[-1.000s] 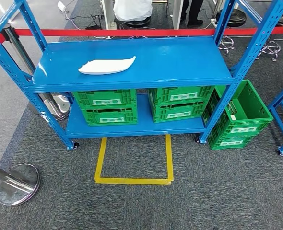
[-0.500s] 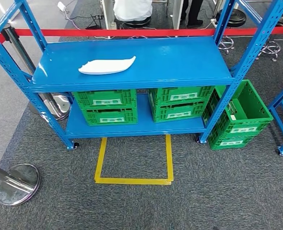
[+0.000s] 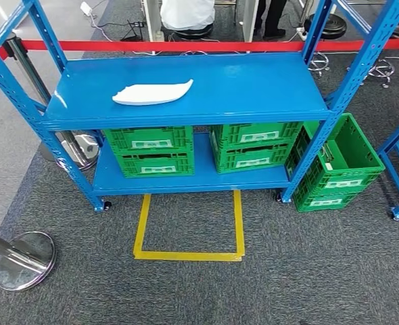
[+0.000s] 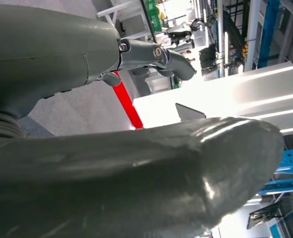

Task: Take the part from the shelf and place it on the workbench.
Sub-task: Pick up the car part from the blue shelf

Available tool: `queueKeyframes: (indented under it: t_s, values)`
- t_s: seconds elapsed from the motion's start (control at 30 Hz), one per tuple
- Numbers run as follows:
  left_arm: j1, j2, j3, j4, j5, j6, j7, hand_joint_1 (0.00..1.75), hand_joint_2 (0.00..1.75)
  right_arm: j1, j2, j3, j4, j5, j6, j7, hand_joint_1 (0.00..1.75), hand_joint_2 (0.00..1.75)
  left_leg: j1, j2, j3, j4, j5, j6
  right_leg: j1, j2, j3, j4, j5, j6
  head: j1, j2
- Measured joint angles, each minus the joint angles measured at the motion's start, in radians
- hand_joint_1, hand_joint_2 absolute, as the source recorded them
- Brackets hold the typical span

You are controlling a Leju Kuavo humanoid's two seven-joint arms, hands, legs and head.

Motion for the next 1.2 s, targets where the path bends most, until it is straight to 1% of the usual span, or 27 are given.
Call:
queueKeyframes:
  t_s: [0.07,0.13,0.17,0.23,0.27,0.3,0.33,0.4,0.43,0.47,0.5,0.57,0.6,0.63,0.67,0.73,0.77,0.8,0.83,0.87,0.9,0.93,0.97,1.03,1.13,1.17,1.2]
  values:
    - [-0.001,0.000,-0.005,0.000,-0.001,0.004,0.000,0.00,0.00,0.000,0.000,0.003,0.000,0.001,0.000,0.000,0.00,0.00,0.002,0.000,0.000,-0.004,0.002,0.007,-0.001,0.000,-0.001,-0.001,-0.001,0.006,0.000,0.000]
    - [-0.002,0.000,-0.012,0.000,-0.002,0.010,0.000,0.00,0.00,0.000,-0.002,0.005,0.000,0.002,0.000,0.000,0.00,0.00,0.008,0.001,0.003,-0.011,0.008,0.015,-0.001,0.001,-0.015,0.031,-0.026,0.014,0.003,0.000]
    - [-0.002,0.000,-0.015,0.000,-0.002,0.013,0.000,0.00,0.00,0.000,-0.002,0.006,0.000,0.002,0.000,0.000,0.00,0.00,0.011,0.002,0.005,-0.014,0.009,0.017,-0.002,0.001,-0.036,0.078,-0.055,0.018,0.005,0.000]
    - [-0.001,0.000,-0.018,0.000,0.000,0.017,0.001,0.00,0.00,0.001,-0.003,0.007,0.000,0.003,0.000,-0.001,0.00,0.00,0.012,0.002,0.004,-0.013,0.009,0.019,-0.006,0.001,-0.096,0.217,-0.125,0.025,0.009,0.000]
    - [0.000,0.001,-0.018,0.001,0.003,0.019,0.001,0.00,0.00,0.002,-0.003,0.007,0.000,0.003,0.000,-0.001,0.00,0.00,0.012,0.002,0.004,-0.013,0.008,0.018,-0.009,0.001,-0.121,0.272,-0.144,0.028,0.009,0.000]
    - [0.001,0.001,-0.018,0.002,0.006,0.020,0.001,0.00,0.00,0.002,-0.003,0.007,0.000,0.003,-0.001,-0.001,0.00,0.00,0.013,0.001,0.005,-0.012,0.007,0.017,-0.011,0.001,-0.130,0.293,-0.145,0.031,0.010,0.000]
    - [0.002,0.001,-0.018,0.002,0.009,0.020,0.001,0.00,0.00,0.003,-0.004,0.007,0.000,0.003,-0.001,-0.002,0.00,0.00,0.014,0.000,0.006,-0.011,0.005,0.014,-0.013,0.001,-0.119,0.273,-0.126,0.033,0.009,0.000]
    - [0.003,0.001,-0.017,0.003,0.013,0.020,0.001,0.00,0.00,0.001,-0.006,0.008,0.001,0.004,-0.002,-0.003,0.00,0.00,0.019,-0.002,0.010,-0.005,-0.003,0.002,-0.018,0.000,-0.049,0.143,-0.066,0.039,0.010,0.000]
    - [0.003,0.001,-0.017,0.003,0.014,0.020,0.000,0.00,0.00,0.000,-0.006,0.008,0.001,0.004,-0.002,-0.003,0.00,0.00,0.020,-0.002,0.011,0.001,-0.008,-0.006,-0.019,0.003,-0.015,0.081,-0.046,0.037,0.011,0.000]
    - [0.002,0.001,-0.017,0.003,0.015,0.020,0.000,0.00,0.00,-0.001,-0.006,0.008,0.002,0.005,-0.002,-0.003,0.00,0.00,0.019,-0.003,0.011,0.006,-0.012,-0.013,-0.020,0.005,0.008,0.041,-0.038,0.031,0.011,0.000]
    - [0.002,0.001,-0.016,0.003,0.016,0.021,0.000,0.00,0.00,-0.001,-0.005,0.009,0.002,0.006,-0.003,-0.003,0.00,0.00,0.017,-0.003,0.010,0.008,-0.015,-0.020,-0.019,0.008,0.016,0.026,-0.041,0.023,0.010,0.000]
    - [0.002,0.000,-0.016,0.003,0.017,0.021,-0.001,0.00,0.00,0.000,-0.005,0.010,0.003,0.007,-0.004,-0.001,0.00,0.00,0.018,-0.004,0.010,0.008,-0.016,-0.031,-0.015,0.011,0.014,0.030,-0.045,0.001,0.007,0.000]
    - [0.001,0.000,-0.016,0.003,0.017,0.021,-0.001,0.00,0.00,0.001,-0.005,0.010,0.003,0.008,-0.005,0.000,0.00,0.00,0.020,-0.003,0.009,0.012,-0.021,-0.036,-0.015,0.011,0.015,0.030,-0.046,-0.007,0.006,0.000]
    - [0.001,0.000,-0.016,0.003,0.017,0.021,-0.001,0.00,0.00,0.001,-0.005,0.011,0.003,0.008,-0.006,0.001,0.00,0.00,0.022,-0.003,0.000,0.032,-0.034,-0.042,-0.015,0.011,0.017,0.028,-0.047,-0.014,0.004,0.000]
    - [0.000,0.001,-0.016,0.003,0.018,0.021,-0.002,0.00,0.00,0.000,-0.005,0.012,0.003,0.008,-0.007,0.001,0.00,0.00,0.023,-0.002,-0.020,0.072,-0.056,-0.046,-0.016,0.011,0.019,0.027,-0.047,-0.020,0.001,0.000]
    - [-0.001,0.001,-0.016,0.003,0.018,0.021,-0.002,0.00,0.87,0.000,-0.006,0.014,0.002,0.007,-0.008,0.001,0.00,0.00,0.023,-0.002,-0.091,0.204,-0.114,-0.049,-0.015,0.010,0.022,0.027,-0.052,-0.028,-0.003,0.000]
    - [-0.001,0.002,-0.016,0.004,0.018,0.021,-0.002,0.00,1.31,0.000,-0.006,0.015,0.002,0.007,-0.008,0.001,0.00,0.00,0.023,-0.002,-0.128,0.267,-0.133,-0.050,-0.014,0.010,0.024,0.027,-0.055,-0.030,-0.003,0.000]
    - [-0.001,0.002,-0.016,0.004,0.019,0.021,-0.002,0.00,1.75,0.001,-0.006,0.015,0.002,0.006,-0.008,0.001,0.00,0.00,0.023,-0.002,-0.154,0.303,-0.134,-0.050,-0.013,0.010,0.027,0.027,-0.058,-0.031,-0.003,0.000]
    - [-0.001,0.002,-0.016,0.005,0.019,0.021,-0.002,0.00,1.75,0.001,-0.006,0.015,0.003,0.006,-0.008,0.001,0.00,0.00,0.023,-0.002,-0.162,0.303,-0.114,-0.048,-0.012,0.011,0.032,0.027,-0.062,-0.030,-0.003,0.000]
    - [-0.002,0.002,-0.016,0.005,0.019,0.021,-0.002,0.00,1.75,0.001,-0.006,0.015,0.003,0.005,-0.008,0.001,0.00,0.00,0.023,-0.002,-0.152,0.266,-0.077,-0.046,-0.012,0.012,0.039,0.027,-0.067,-0.029,-0.003,0.000]
    - [-0.003,0.003,-0.016,0.005,0.019,0.021,-0.002,0.00,1.75,0.001,-0.006,0.015,0.003,0.005,-0.008,0.001,0.00,0.00,0.023,-0.002,-0.128,0.205,-0.032,-0.043,-0.012,0.013,0.046,0.027,-0.073,-0.025,-0.003,0.000]
    - [-0.006,0.003,-0.016,0.005,0.019,0.022,-0.002,0.00,1.75,0.001,-0.006,0.016,0.003,0.005,-0.007,0.001,0.00,0.00,0.022,-0.002,-0.099,0.140,0.001,-0.039,-0.010,0.014,0.052,0.028,-0.080,-0.020,-0.004,0.000]
    - [-0.009,0.004,-0.016,0.005,0.020,0.022,-0.002,0.00,1.75,0.000,-0.006,0.016,0.003,0.005,-0.007,0.000,0.00,0.00,0.022,-0.002,-0.075,0.087,0.017,-0.035,-0.008,0.014,0.055,0.029,-0.088,-0.015,-0.004,0.000]
    - [-0.015,0.005,-0.016,0.007,0.025,0.024,-0.002,0.00,1.75,-0.002,-0.006,0.016,0.003,0.005,-0.007,-0.001,0.00,0.00,0.020,-0.002,-0.055,0.042,0.011,-0.024,-0.004,0.014,0.061,0.027,-0.095,-0.002,-0.003,0.000]
    - [-0.017,0.006,-0.015,0.008,0.029,0.028,-0.002,0.00,1.75,-0.004,-0.006,0.017,0.003,0.005,-0.007,-0.002,0.00,0.00,0.022,-0.005,-0.038,0.033,-0.001,-0.004,-0.006,0.010,0.070,0.041,-0.106,0.016,0.000,0.000]
    - [-0.018,0.006,-0.015,0.008,0.029,0.029,-0.002,0.00,1.75,-0.005,-0.006,0.017,0.003,0.005,-0.007,-0.002,0.00,0.00,0.023,-0.005,-0.030,0.032,-0.004,0.003,-0.007,0.009,0.055,0.073,-0.123,0.020,0.002,0.000]
    - [-0.019,0.006,-0.015,0.009,0.030,0.031,-0.002,0.00,1.75,-0.006,-0.006,0.018,0.003,0.005,-0.007,-0.002,0.00,0.00,0.022,-0.004,-0.023,0.030,-0.009,0.008,-0.007,0.008,0.025,0.126,-0.146,0.022,0.003,0.000]
